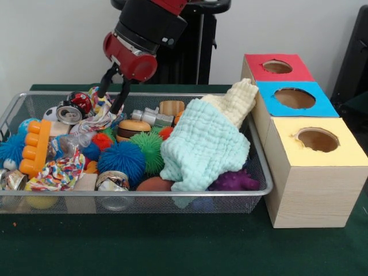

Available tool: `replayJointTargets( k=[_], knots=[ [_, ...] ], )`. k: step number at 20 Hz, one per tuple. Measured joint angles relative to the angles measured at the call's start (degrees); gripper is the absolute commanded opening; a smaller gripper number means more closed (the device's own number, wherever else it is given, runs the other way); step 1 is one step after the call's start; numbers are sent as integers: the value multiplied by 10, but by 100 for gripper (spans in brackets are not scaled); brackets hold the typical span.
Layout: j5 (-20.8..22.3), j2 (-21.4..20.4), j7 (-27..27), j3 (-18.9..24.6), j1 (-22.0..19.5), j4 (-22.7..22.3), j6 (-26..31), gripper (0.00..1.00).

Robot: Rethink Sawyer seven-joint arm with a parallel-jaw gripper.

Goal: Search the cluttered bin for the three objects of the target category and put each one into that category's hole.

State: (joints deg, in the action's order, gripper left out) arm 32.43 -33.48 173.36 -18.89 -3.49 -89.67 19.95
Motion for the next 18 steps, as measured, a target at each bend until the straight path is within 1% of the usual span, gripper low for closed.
replayJointTargets(
  k=[7, 11, 13, 14, 18],
  knots=[
    [34, 15, 0, -4, -3, 5, -35, 100],
    [51, 32, 0, -9, -13, 14, -58, 100],
    [60, 44, 0, -15, -17, 23, -72, 100],
    [67, 58, 0, -24, -21, 32, -87, 100],
    [72, 79, 0, -42, -26, 42, -107, 100]
  ],
)
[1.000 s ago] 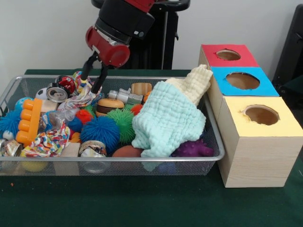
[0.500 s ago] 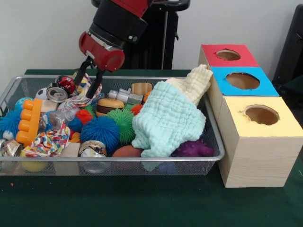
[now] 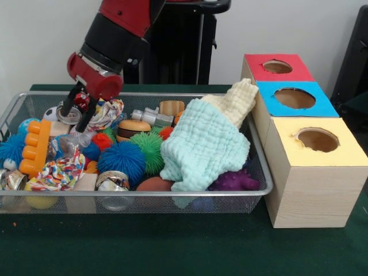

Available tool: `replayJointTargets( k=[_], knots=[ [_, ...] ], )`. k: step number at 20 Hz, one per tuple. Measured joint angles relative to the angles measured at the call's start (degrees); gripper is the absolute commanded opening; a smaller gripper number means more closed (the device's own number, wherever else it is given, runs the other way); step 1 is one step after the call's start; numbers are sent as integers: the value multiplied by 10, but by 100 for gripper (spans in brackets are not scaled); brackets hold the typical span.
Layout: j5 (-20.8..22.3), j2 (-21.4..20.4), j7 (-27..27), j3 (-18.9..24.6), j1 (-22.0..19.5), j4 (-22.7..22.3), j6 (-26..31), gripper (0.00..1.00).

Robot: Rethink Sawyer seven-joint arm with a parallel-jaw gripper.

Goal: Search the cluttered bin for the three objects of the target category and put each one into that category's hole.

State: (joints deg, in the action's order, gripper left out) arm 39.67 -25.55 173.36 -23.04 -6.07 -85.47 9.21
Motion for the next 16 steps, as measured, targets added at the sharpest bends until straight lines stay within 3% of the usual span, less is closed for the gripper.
replayJointTargets(
  k=[13, 16],
  knots=[
    [-1, 83, 0, -74, -1, 24, -49, 100],
    [-16, 121, 0, -97, -2, 27, -67, 100]
  ],
)
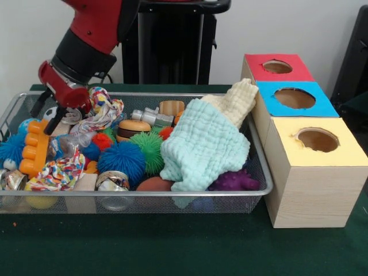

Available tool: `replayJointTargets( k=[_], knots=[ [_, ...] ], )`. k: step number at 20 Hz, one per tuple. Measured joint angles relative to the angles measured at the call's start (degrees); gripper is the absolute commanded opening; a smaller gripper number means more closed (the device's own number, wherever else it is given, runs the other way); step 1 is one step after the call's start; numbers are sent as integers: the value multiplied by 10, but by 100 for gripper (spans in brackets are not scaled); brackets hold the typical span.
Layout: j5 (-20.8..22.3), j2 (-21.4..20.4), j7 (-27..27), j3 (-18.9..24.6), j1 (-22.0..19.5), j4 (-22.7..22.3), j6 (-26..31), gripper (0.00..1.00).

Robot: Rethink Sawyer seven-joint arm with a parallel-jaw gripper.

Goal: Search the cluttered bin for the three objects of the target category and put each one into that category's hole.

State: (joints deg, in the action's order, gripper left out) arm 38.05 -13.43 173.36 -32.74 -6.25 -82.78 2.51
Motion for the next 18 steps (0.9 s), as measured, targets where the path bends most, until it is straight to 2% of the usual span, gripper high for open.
replayJointTargets(
  k=[5, 13, 17, 18],
  knots=[
    [-31, 47, 0, -2, -17, 2, -14, 100],
    [-57, 44, 0, 20, -54, 17, -54, 100],
    [-57, 24, 0, 68, -98, 23, -64, 100],
    [-57, 14, 0, 95, -123, 26, -67, 100]
  ],
)
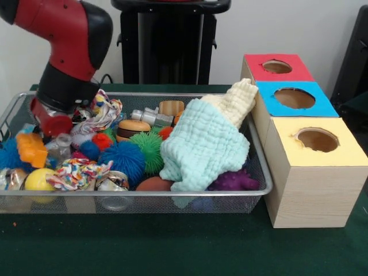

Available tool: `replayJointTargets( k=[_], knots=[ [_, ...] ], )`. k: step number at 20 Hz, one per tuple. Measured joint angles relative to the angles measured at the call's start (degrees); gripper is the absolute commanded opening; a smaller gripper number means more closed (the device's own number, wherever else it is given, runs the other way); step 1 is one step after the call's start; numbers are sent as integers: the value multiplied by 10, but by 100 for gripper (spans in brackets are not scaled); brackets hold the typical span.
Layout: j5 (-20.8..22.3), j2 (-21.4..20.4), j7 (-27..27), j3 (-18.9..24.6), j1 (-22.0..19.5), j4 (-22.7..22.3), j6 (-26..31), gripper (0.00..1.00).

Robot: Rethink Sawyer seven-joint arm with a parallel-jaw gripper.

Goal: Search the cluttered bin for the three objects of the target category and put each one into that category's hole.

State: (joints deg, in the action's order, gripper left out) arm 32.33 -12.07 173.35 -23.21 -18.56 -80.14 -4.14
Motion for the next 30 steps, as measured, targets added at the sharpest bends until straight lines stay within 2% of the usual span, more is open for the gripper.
replayJointTargets(
  k=[4, 5, 7, 8, 12, 14, 19, 22, 27, 30],
  knots=[
    [0, -33, -3, 136, -132, -11, 17, 100],
    [0, -43, -5, 156, -153, -16, 22, 100],
    [-3, -72, -23, 248, -241, -47, 59, 100],
    [-7, -80, -36, 285, -272, -58, 80, 100],
    [-29, -86, -82, 361, -334, -75, 141, 100],
    [-54, -81, -125, 405, -369, -76, 197, 100],
    [-86, -73, -167, 432, -389, -76, 250, 100],
    [-93, -73, -173, 432, -384, -76, 262, 100],
    [-93, -79, -173, 415, -346, -82, 265, 100],
    [-93, -93, -173, 390, -298, -93, 265, 100]
  ],
)
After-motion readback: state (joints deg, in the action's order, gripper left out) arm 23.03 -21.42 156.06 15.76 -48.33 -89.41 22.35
